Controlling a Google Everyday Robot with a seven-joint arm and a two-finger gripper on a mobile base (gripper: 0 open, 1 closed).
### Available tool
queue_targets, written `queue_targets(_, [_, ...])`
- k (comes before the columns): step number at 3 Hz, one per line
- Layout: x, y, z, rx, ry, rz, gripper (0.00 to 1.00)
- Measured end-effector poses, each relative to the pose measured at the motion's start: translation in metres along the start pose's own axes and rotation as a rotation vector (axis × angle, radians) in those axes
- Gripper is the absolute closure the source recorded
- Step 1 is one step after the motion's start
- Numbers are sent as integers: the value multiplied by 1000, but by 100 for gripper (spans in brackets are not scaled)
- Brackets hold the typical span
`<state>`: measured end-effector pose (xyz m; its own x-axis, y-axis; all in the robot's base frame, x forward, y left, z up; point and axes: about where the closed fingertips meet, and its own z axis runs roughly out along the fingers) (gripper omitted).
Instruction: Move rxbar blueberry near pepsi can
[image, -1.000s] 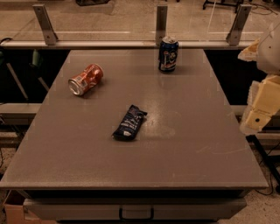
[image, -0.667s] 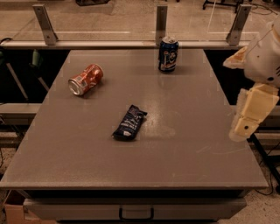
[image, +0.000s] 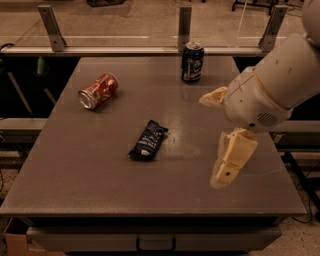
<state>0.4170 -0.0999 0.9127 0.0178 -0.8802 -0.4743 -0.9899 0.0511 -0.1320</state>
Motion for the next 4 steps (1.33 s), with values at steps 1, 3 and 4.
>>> queue_targets(1, [-29,-5,36,-39,-108,-25,0])
queue_targets(3, [-56,-24,99,-70,-219,12,0])
queue_targets(4, [-63,-33,123,-63,-248,54,0])
